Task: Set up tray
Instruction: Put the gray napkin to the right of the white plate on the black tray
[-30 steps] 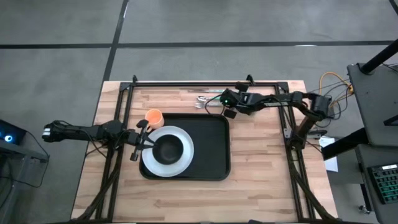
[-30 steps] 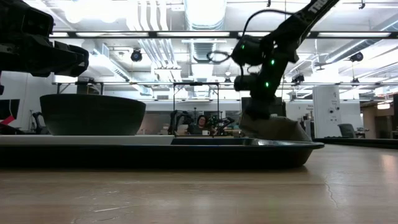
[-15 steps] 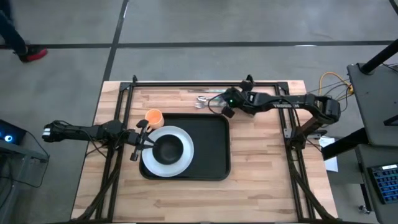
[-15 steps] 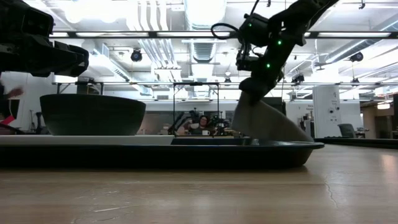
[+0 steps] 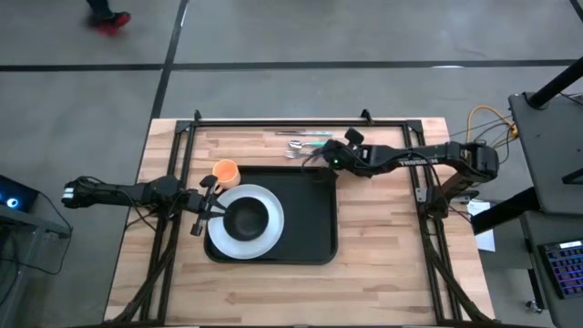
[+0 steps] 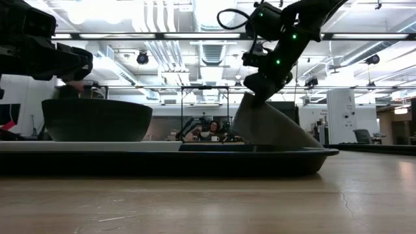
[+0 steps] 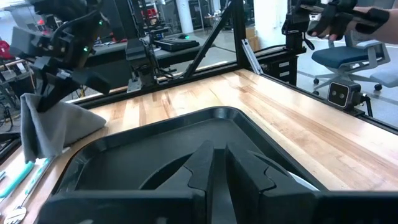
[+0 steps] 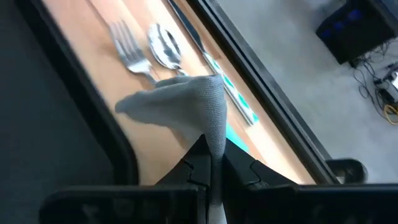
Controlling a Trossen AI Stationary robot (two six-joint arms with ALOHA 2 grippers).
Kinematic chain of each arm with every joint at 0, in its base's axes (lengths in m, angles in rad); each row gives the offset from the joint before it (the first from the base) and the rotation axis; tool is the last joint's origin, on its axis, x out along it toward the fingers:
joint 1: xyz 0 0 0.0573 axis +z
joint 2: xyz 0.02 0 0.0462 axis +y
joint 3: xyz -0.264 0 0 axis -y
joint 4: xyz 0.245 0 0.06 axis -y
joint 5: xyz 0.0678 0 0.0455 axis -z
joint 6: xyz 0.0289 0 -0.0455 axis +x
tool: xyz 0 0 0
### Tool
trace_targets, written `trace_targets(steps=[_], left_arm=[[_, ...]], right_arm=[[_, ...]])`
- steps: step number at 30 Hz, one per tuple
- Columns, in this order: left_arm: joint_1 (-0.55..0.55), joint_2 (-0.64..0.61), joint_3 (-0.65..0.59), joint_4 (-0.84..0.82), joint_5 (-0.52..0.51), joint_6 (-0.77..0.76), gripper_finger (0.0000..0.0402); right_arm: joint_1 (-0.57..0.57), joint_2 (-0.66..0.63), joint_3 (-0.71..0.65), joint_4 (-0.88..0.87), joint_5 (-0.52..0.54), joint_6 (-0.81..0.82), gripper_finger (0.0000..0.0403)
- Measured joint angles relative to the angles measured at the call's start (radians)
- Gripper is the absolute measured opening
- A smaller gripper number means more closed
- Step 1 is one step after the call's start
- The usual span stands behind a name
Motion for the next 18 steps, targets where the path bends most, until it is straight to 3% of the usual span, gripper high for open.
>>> trace_targets(steps=[18], left_arm=[[0.0, 0.0, 0.0, 0.0, 0.0, 0.0, 0.0022]], right_arm=[[0.147, 0.0, -0.019, 0.229, -0.052, -0.094, 0.0008]])
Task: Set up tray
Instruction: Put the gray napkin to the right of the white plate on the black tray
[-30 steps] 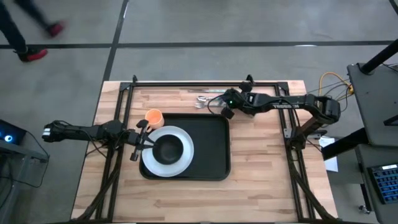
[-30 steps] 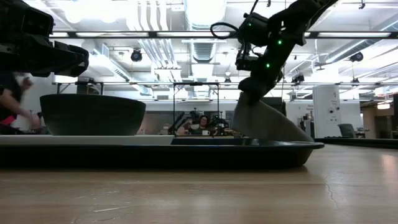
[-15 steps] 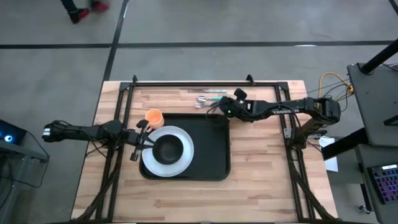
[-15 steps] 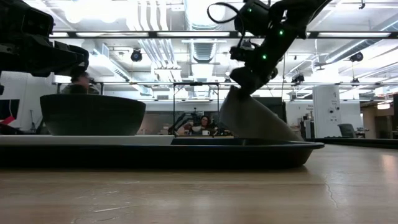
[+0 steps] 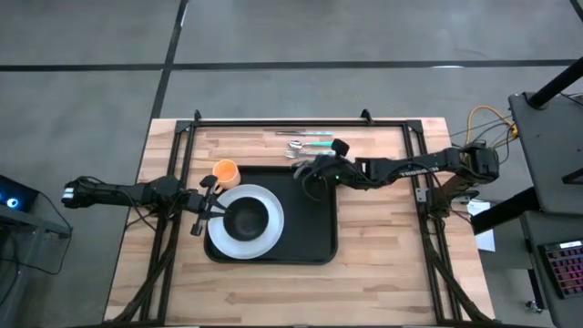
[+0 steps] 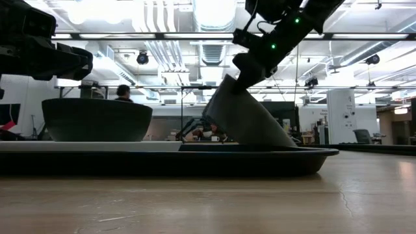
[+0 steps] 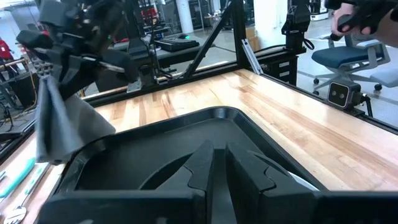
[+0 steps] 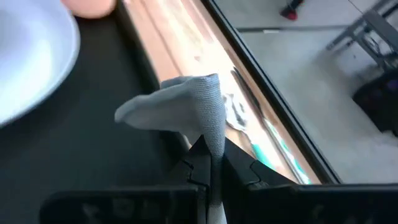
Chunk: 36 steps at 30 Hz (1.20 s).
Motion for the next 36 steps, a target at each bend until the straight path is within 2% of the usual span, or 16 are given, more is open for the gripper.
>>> trace_targets(steps=[5, 12, 22, 28, 30, 33, 36], left_arm=[[0.0, 0.0, 0.0, 0.0, 0.0, 0.0, 0.0022], [0.0, 0.0, 0.0, 0.0, 0.0, 0.0, 0.0022], [0.0, 0.0, 0.0, 0.0, 0.0, 0.0, 0.0022], [0.0, 0.0, 0.0, 0.0, 0.0, 0.0, 0.0022], [0.0, 0.0, 0.0, 0.0, 0.0, 0.0, 0.0022], [0.0, 0.0, 0.0, 0.0, 0.0, 0.0, 0.0022], [0.0, 0.0, 0.0, 0.0, 0.0, 0.0, 0.0022]], right_arm=[[0.046, 0.026, -0.035, 0.114, -0.001, -0.045, 0.0008], [0.109, 0.143, -0.048, 0.269, -0.004, -0.144, 0.0008], [0.175, 0.179, -0.048, 0.301, -0.004, -0.17, 0.0008], [0.221, 0.177, -0.067, 0.314, -0.053, -0.164, 0.0008], [0.239, 0.177, -0.093, 0.371, -0.047, -0.188, 0.0008], [0.265, 0.177, -0.158, 0.545, -0.046, -0.267, 0.0008], [0.284, 0.177, -0.232, 0.705, -0.083, -0.323, 0.0008]])
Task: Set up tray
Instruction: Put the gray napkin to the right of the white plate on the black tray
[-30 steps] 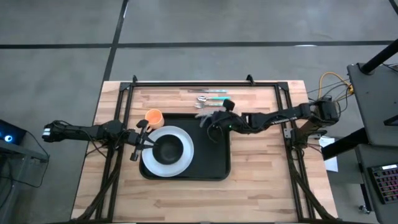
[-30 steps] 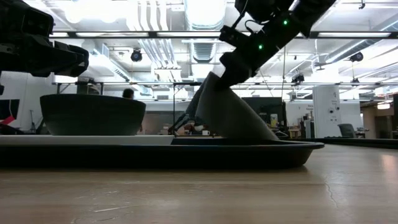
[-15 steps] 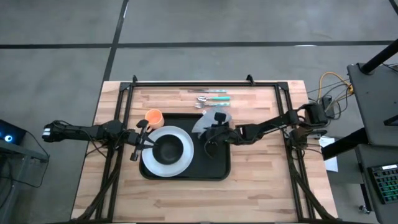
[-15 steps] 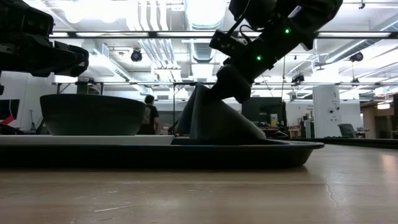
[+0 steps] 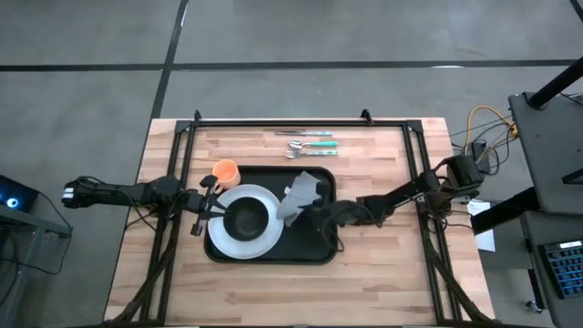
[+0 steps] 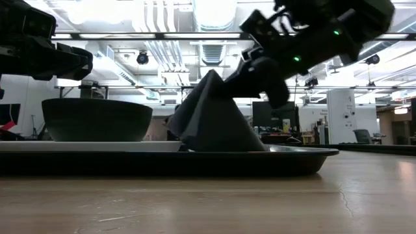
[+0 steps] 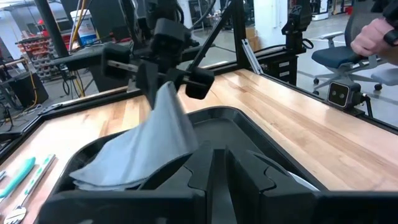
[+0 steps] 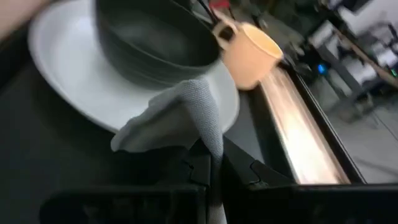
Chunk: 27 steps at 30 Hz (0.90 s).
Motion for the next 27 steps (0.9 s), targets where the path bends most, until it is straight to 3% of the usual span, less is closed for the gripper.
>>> trace_targets(steps=[7, 17, 27], left_arm=[[0.0, 0.0, 0.0, 0.0, 0.0, 0.0, 0.0022], [0.0, 0.0, 0.0, 0.0, 0.0, 0.0, 0.0022], [0.0, 0.0, 0.0, 0.0, 0.0, 0.0, 0.0022]], right_arm=[[0.01, -0.001, -0.096, 0.096, -0.072, 0.053, 0.0008], [0.072, -0.002, -0.097, 0.1, -0.126, 0.113, 0.0008], [0.096, -0.002, -0.105, -0.026, -0.153, 0.269, 0.0008]])
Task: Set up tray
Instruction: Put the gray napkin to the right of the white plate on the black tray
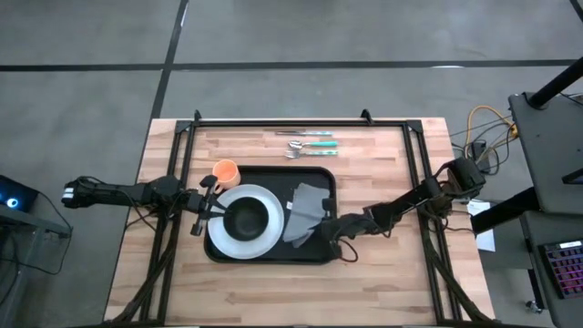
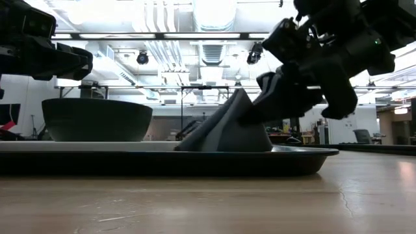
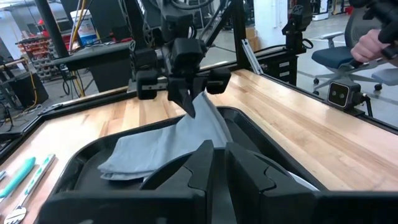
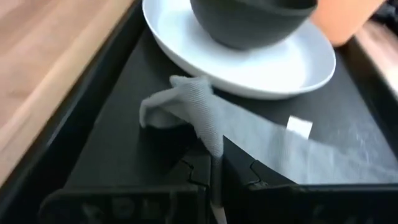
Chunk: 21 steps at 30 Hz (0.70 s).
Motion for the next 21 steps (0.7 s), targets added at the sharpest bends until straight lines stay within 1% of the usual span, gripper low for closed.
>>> trace_targets(steps=[8, 12, 15, 18, 21], left_arm=[[0.0, 0.0, 0.0, 0.0, 0.0, 0.0, 0.0022], [0.0, 0.0, 0.0, 0.0, 0.0, 0.0, 0.0022], [0.0, 0.0, 0.0, 0.0, 0.0, 0.0, 0.0022], [0.0, 0.0, 0.0, 0.0, 0.0, 0.0, 0.0022], [0.0, 0.0, 0.0, 0.0, 0.0, 0.0, 0.0022]], right_arm=[[0.0, 0.0, 0.0, -0.092, 0.002, 0.088, 0.0008], [0.0, 0.0, 0.0, -0.117, -0.045, 0.13, 0.0009], [0.0, 0.0, 0.0, -0.123, -0.05, 0.152, 0.001], [0.0, 0.0, 0.0, -0.124, -0.051, 0.153, 0.0021], [0.0, -0.002, 0.0, -0.125, -0.051, 0.16, 0.0043]])
